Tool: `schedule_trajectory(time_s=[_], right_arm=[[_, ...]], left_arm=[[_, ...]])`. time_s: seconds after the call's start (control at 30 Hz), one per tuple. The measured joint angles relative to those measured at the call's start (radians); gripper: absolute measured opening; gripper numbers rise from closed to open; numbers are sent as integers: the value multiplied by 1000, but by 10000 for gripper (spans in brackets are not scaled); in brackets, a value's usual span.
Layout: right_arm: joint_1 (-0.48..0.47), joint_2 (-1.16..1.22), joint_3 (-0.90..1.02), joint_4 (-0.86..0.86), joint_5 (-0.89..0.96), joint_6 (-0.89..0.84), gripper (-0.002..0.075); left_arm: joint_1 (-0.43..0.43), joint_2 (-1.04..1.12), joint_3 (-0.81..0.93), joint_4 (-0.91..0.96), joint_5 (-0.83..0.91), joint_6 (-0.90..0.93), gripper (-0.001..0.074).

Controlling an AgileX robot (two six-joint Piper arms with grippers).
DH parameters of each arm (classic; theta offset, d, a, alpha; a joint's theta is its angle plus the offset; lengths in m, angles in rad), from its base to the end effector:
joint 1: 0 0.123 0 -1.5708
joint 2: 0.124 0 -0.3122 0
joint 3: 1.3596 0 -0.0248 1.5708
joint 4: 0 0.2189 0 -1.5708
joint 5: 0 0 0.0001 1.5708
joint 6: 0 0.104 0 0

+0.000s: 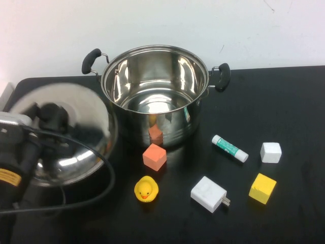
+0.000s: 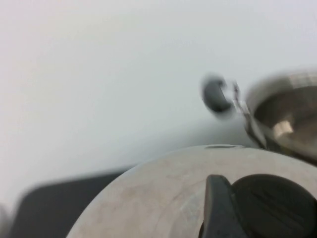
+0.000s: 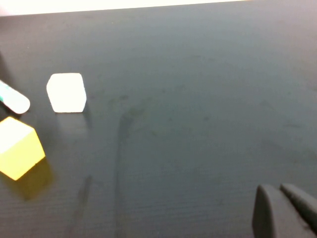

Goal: Cover the pot
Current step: Place the pot lid on the pot

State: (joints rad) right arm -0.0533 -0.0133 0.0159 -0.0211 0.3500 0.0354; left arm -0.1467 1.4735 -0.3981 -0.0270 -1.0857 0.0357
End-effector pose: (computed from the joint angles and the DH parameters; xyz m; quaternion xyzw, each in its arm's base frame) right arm 0.0060 -0.0011 0.1733 0.0295 0.7939 -0.0143 0.6072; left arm 0.2506 -0.0345 0.2759 0.0482 0.6701 -0.0377 0.7397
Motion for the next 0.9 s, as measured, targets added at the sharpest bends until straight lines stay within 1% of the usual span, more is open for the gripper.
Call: schedule_trajectory(time_s=[0.13,0.27,0.37,0.47,0.5,0.57,0.63,0.73,0.9], right_arm=[[0,0,0,0,0,0,-2],[0,0,0,0,0,0,-2],[0,0,0,0,0,0,-2],[0,0,0,0,0,0,-2],[0,0,0,0,0,0,-2],[0,0,0,0,0,0,-2],[0,0,0,0,0,0,-2],[0,0,0,0,0,0,-2],[0,0,0,0,0,0,-2]], left_arm=[[0,-119,0,-54,81,25,335],[0,-212,-5,-58,172,44,335],[0,-258,-94,8,288,-9,335],[0,-265,-287,202,512,-195,335],[-2,-256,-352,300,571,-292,335],[-2,-225,-457,467,624,-493,335],[-2,-173,-559,613,626,-659,335],[-2,-76,-686,788,581,-830,335],[-4,110,-880,1002,514,-1042,335]])
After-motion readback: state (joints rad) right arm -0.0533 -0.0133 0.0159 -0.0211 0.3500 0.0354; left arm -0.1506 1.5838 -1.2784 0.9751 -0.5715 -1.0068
